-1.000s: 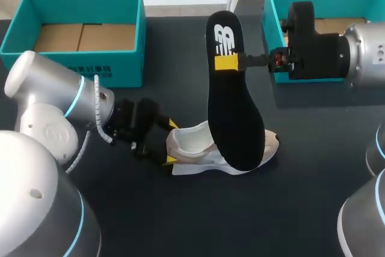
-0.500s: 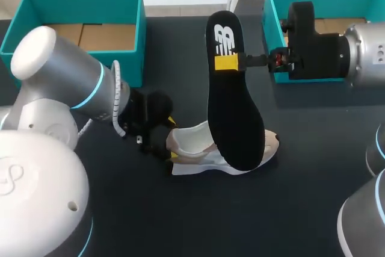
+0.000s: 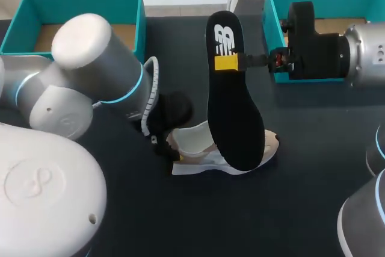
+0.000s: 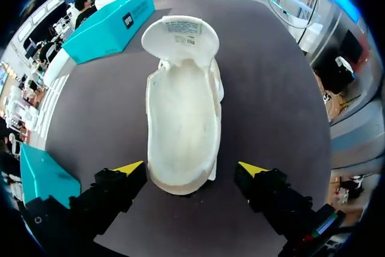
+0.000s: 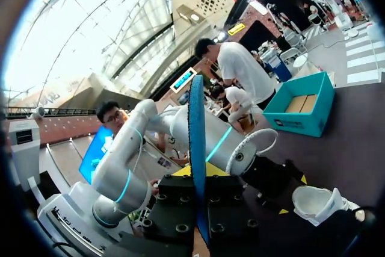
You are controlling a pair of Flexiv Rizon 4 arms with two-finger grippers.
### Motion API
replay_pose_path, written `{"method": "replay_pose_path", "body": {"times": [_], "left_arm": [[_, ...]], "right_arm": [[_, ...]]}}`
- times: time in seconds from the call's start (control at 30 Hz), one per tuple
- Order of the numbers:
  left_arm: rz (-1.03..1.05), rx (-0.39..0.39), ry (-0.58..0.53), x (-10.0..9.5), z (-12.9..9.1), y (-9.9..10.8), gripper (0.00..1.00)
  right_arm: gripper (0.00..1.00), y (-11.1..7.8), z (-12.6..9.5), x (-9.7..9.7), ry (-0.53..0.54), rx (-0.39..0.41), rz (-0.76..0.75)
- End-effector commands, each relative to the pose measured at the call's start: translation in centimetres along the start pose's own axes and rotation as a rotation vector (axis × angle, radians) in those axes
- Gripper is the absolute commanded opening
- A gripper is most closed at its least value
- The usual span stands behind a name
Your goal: Take the shoe out of the shoebox, open the shoe tongue, remove and reinsert the insole, then place the shoe into the shoebox
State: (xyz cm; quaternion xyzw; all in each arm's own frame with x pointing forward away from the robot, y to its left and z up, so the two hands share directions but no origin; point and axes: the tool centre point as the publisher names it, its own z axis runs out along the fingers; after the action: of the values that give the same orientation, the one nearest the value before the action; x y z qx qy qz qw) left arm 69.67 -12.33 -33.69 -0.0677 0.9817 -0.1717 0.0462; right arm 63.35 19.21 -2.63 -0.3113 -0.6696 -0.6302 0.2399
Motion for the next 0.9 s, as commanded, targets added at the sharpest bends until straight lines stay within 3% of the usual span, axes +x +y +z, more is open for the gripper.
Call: {"method": "replay_pose_path", "body": {"times": [0.03, 0.37, 0.6, 0.9], "left_arm": [[-0.002, -0.197, 0.038, -0.4, -1.0, -0.4, 1.0], [0.01, -0.261, 0.034, -0.9, -1.2, -1.1, 1.0], [-0.034, -0.245, 0.052, -1.7, -1.4, -1.8, 1.0], [-0.021, -0.213, 0.013, -4.3, 0.2, -5.3, 1.0]], "right_arm": [[0.0, 0.0, 0.4, 0.0, -0.003, 0.001, 0.002], [0.0, 0.0, 0.4, 0.0, -0.003, 0.001, 0.002], [0.0, 0.0, 0.4, 0.0, -0.003, 0.001, 0.002], [0.0, 0.0, 0.4, 0.0, -0.003, 0.001, 0.002]]}}
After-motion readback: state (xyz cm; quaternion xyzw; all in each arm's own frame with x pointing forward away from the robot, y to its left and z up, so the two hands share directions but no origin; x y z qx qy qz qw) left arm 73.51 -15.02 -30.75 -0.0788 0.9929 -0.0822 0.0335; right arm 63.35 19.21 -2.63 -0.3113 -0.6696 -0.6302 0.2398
